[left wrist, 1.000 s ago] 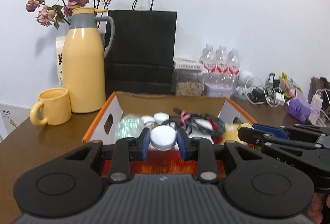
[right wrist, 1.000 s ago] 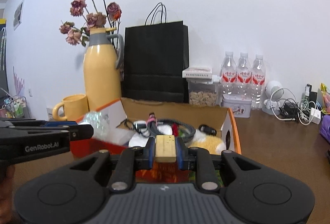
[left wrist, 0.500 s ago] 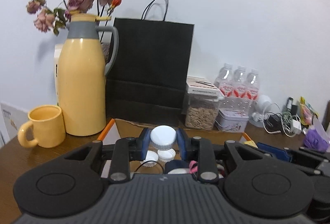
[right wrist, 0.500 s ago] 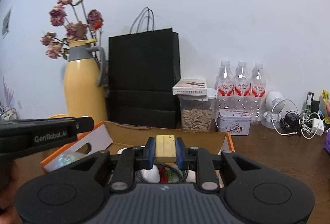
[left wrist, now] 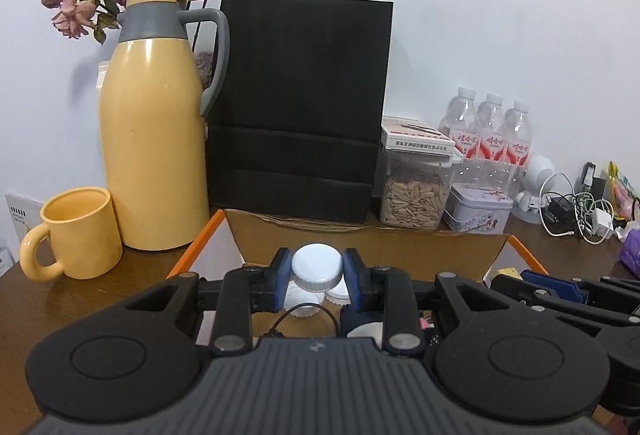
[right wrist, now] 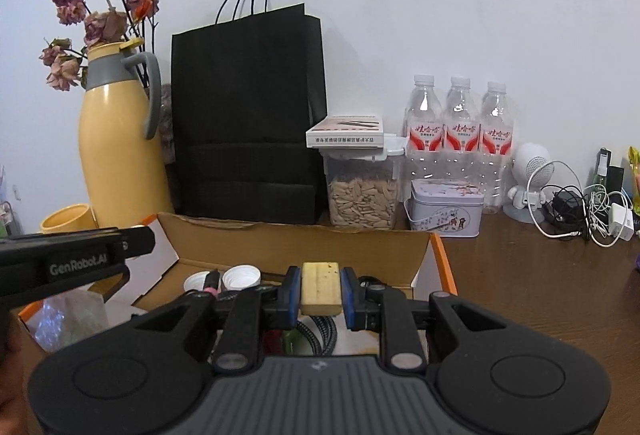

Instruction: Organize objects

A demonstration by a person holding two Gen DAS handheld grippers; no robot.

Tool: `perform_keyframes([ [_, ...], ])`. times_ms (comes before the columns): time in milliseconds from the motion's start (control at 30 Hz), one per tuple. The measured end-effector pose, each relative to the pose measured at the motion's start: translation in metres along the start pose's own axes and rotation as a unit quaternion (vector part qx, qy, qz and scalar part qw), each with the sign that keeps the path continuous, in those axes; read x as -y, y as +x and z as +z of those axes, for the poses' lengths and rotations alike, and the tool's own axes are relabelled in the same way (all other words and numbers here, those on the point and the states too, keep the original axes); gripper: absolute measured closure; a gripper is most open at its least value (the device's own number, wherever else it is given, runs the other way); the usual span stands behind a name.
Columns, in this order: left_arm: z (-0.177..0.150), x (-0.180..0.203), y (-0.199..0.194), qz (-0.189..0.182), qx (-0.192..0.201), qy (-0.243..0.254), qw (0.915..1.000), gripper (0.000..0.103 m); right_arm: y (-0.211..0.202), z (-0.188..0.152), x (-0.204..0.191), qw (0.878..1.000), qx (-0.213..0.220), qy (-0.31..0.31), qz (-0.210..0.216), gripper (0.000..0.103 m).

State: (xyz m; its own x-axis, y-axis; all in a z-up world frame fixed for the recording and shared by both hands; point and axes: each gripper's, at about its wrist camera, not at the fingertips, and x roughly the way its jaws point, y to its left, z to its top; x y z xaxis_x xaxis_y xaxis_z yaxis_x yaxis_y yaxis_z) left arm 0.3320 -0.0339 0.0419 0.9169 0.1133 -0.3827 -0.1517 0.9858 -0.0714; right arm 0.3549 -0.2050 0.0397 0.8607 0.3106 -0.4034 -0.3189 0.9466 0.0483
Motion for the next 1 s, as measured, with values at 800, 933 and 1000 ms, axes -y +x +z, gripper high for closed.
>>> perform_keyframes([
  [800, 0.003, -0.013, -0.012, 0.03, 0.03, -0.018, 0.9989, 0.0, -0.009, 0.0, -0.001, 1.0, 0.007, 0.001, -0.028, 0.0],
  [933, 0.005, -0.015, -0.02, 0.024, 0.028, -0.016, 0.9992, 0.0, -0.017, 0.001, -0.002, 1.0, 0.013, -0.005, -0.027, 0.0],
  [1000, 0.006, -0.016, -0.027, 0.019, 0.029, -0.014, 0.9993, 0.0, -0.023, 0.002, -0.002, 1.0, 0.018, -0.005, -0.024, 0.0],
])
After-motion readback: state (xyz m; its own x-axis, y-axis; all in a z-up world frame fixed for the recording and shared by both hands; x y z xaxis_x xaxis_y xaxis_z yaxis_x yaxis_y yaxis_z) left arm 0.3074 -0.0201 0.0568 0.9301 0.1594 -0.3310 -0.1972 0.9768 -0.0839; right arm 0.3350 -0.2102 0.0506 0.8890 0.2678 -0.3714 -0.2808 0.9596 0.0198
